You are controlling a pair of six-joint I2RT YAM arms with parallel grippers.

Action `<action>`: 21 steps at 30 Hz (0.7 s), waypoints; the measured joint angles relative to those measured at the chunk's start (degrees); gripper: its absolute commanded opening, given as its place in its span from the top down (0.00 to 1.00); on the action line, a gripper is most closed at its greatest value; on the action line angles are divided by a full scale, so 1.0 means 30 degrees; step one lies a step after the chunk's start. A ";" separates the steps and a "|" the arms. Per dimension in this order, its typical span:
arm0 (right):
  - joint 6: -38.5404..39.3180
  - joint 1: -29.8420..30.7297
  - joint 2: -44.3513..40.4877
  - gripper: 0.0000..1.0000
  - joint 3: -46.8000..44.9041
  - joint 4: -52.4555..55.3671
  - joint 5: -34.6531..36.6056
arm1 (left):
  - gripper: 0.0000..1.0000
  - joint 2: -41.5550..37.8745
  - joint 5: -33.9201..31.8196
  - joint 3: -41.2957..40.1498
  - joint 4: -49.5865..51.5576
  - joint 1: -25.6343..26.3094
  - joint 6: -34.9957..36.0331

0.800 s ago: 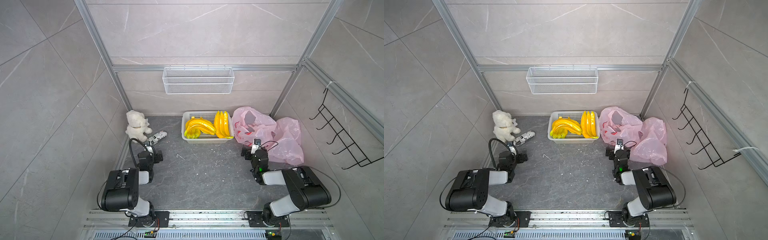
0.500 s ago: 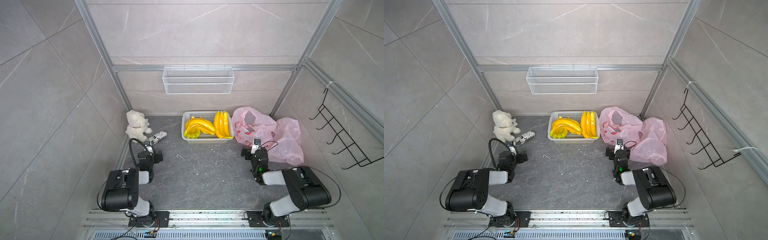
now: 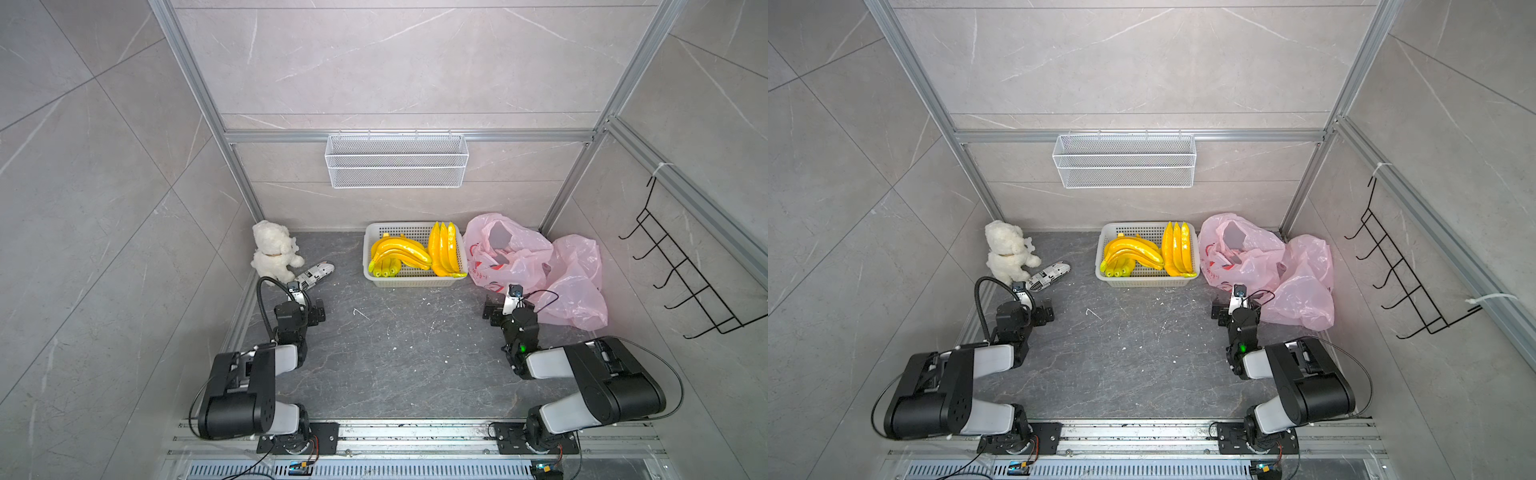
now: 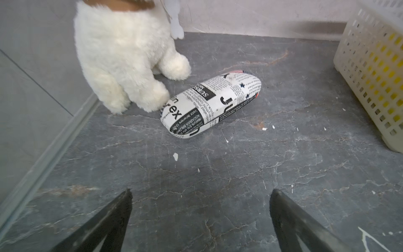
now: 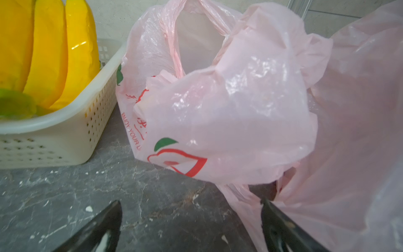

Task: Place the banana into a plastic bag & tie a knot
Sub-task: Pick up the plastic bag from the corner of the board.

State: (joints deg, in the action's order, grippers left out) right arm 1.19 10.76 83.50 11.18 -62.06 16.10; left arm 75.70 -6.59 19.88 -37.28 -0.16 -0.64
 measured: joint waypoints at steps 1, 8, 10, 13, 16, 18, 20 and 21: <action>0.0138 0.0262 -0.0612 0.01 -0.0342 0.0051 0.0058 | 0.00 -0.0874 -0.0342 0.0153 0.0794 0.0437 0.0000; -0.1224 0.1931 -0.8801 0.01 0.2280 0.8291 0.0685 | 0.00 -0.7293 -0.3242 0.2259 0.7439 0.2725 -0.3381; -0.3024 0.1945 -0.9355 0.01 0.5115 1.2269 0.1443 | 0.00 -0.8204 -0.4131 0.3410 0.9879 0.2718 -0.5530; -0.7009 0.1741 -0.7745 0.00 1.0921 1.9241 0.3468 | 0.00 -0.8961 -0.5282 0.4714 1.2641 0.2718 -0.8918; -0.8568 0.1253 -0.4568 0.00 1.6036 2.4239 0.4044 | 0.00 -0.9311 -0.4911 0.4575 1.3471 0.2645 -1.0673; -0.9012 0.1166 -0.2273 0.00 1.8688 2.7015 0.4138 | 0.00 -0.9085 -0.4065 0.4495 1.3850 0.2630 -1.1074; -0.9238 0.1166 -0.0474 0.00 2.0363 2.8924 0.4138 | 0.00 -0.8553 -0.3264 0.4554 1.4200 0.2637 -1.1329; -0.9311 0.1166 0.0255 0.00 2.0968 2.9740 0.4138 | 0.00 -0.8196 -0.2914 0.4626 1.4440 0.2637 -1.1395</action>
State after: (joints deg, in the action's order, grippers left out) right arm -26.74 14.26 84.27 74.08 27.16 28.51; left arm 51.11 -15.33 33.76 6.04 7.75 -34.83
